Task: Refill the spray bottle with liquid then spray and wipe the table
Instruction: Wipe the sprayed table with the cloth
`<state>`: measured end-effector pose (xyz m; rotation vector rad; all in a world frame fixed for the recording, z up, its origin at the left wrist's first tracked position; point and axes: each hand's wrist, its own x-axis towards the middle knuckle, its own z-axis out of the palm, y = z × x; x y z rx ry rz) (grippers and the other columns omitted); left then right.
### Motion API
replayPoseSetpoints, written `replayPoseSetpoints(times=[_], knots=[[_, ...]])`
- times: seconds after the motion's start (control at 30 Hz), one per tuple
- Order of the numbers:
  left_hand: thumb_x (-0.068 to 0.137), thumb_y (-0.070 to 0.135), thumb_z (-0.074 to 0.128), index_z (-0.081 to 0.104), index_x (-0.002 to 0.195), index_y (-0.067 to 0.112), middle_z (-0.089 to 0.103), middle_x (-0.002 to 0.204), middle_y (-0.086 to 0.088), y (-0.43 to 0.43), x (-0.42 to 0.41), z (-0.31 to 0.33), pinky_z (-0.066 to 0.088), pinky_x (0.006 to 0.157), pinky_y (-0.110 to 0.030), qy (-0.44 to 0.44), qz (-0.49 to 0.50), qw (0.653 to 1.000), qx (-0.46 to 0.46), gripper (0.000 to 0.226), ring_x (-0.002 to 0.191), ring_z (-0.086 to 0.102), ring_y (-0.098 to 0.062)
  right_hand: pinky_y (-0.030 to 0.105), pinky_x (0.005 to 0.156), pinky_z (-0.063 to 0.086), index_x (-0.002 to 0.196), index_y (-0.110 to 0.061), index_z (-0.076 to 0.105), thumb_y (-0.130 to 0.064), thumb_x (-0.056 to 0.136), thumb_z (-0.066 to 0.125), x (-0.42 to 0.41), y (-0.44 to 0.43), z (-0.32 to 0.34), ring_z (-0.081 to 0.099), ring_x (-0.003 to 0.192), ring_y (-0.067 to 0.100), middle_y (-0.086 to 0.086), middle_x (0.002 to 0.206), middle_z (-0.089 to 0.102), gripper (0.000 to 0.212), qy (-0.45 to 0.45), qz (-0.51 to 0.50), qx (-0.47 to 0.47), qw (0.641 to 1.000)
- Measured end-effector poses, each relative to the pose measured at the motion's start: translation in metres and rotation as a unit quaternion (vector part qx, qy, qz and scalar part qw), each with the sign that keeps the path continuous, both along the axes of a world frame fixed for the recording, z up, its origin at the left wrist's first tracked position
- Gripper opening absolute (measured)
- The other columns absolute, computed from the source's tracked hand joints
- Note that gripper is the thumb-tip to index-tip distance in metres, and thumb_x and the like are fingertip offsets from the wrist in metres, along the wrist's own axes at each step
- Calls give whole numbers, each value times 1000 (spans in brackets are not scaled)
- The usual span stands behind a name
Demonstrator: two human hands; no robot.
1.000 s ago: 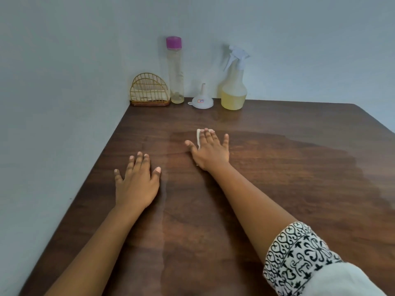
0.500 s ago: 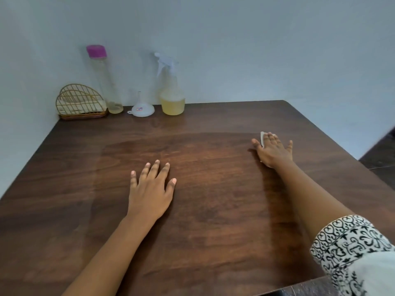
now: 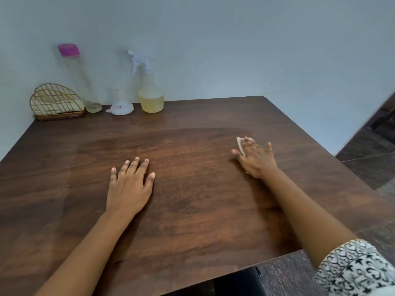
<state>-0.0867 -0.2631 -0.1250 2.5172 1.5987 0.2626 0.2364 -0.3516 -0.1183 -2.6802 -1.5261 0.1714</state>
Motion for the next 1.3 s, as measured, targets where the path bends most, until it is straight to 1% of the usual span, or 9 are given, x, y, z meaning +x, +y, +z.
replayPoseSetpoints(times=[0.17,0.3,0.37,0.57,0.67,0.87,1.03,1.2,1.3], knots=[[99,45,29,26,150,25,22,159,-1,0,0,-1,6,118,-48,7,-2,1000,9,55,148,16,-22,47,116,-12,151,-28,-3,-68,87,6,-3,-69,0,-8,145,2,-11,160,-4,77,7,22,-17,1000],[99,45,29,27,150,24,23,159,-2,0,0,-2,7,118,-49,14,-1,1000,13,55,147,17,-23,42,115,-16,146,-33,-16,-82,60,-26,-46,-144,-1,-15,143,0,-16,157,-13,100,0,15,4,1000],[100,45,29,27,150,24,23,159,-3,0,-1,-2,7,118,-50,17,-3,1000,14,55,147,17,-24,40,113,-19,144,-30,-20,-81,57,-30,-71,-162,-1,-20,141,2,-14,155,-18,102,-5,0,-2,1000],[99,42,36,34,147,23,23,159,-2,0,-10,6,3,117,-52,-9,-5,1000,-9,51,147,16,-22,41,111,-23,148,-16,-14,-75,78,-6,-179,-114,1,-17,145,14,0,157,-16,92,37,68,48,996],[100,38,39,39,145,24,25,158,-1,2,-34,14,4,116,-53,-34,13,999,-17,48,147,19,-22,39,108,-26,151,-10,-4,-77,75,-3,-244,-78,-2,-11,147,19,9,160,-5,102,72,141,74,985],[98,30,47,48,140,20,32,155,-4,3,-102,12,13,114,-55,-47,83,995,-30,43,144,27,-25,42,109,-26,150,-5,-3,-73,86,19,-338,-48,-5,-15,146,21,11,160,-4,96,95,225,50,968],[98,31,47,45,142,21,31,156,-5,-7,-142,7,13,114,-56,-39,80,996,-27,45,145,23,-25,40,104,-28,152,-13,4,-75,81,8,-285,-66,-11,-3,148,13,2,161,5,94,47,178,77,980],[97,27,49,47,140,17,36,153,-10,-10,-189,3,20,115,-54,-59,114,992,4,44,143,29,-30,47,113,-16,151,-22,-7,-75,77,-10,-189,-110,-6,-12,146,8,-6,159,-10,92,-3,57,-6,998],[97,19,50,50,137,9,44,147,-15,-16,-194,1,28,114,-46,-124,124,984,26,42,138,36,-33,48,113,-14,150,-18,-9,-76,71,-16,-190,-114,-3,-13,146,11,-2,160,-11,98,-19,33,-26,999]])
